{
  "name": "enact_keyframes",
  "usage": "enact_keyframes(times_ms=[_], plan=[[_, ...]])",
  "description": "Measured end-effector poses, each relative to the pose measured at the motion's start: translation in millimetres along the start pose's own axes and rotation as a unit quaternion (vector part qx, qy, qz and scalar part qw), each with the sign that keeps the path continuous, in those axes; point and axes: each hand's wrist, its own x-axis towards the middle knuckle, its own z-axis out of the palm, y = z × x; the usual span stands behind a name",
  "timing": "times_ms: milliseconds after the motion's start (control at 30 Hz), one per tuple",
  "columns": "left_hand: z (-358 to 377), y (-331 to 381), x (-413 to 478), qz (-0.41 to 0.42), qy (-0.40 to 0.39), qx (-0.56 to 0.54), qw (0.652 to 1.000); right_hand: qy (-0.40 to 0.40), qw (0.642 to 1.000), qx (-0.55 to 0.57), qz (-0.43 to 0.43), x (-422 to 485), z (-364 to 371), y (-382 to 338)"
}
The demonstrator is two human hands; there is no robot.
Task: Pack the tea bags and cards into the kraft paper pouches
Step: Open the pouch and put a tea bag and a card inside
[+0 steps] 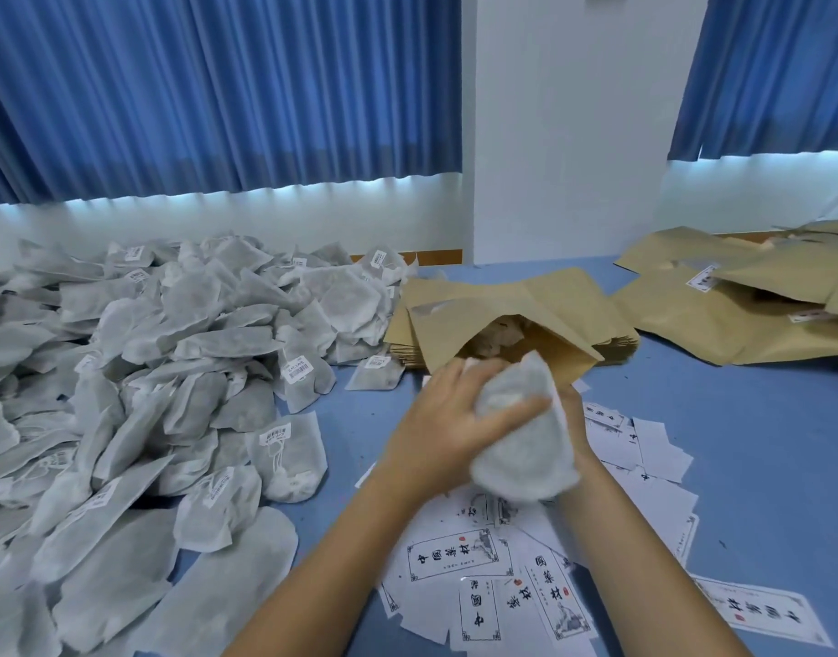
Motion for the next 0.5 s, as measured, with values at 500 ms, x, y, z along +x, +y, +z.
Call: enact_keyframes(times_ms=[500], plan=[[33.4,-24.5,86.4,-0.242,-0.385,0.153,0.877,0.004,0.999,-0.048,-0.003,-15.7,28.7,29.5]])
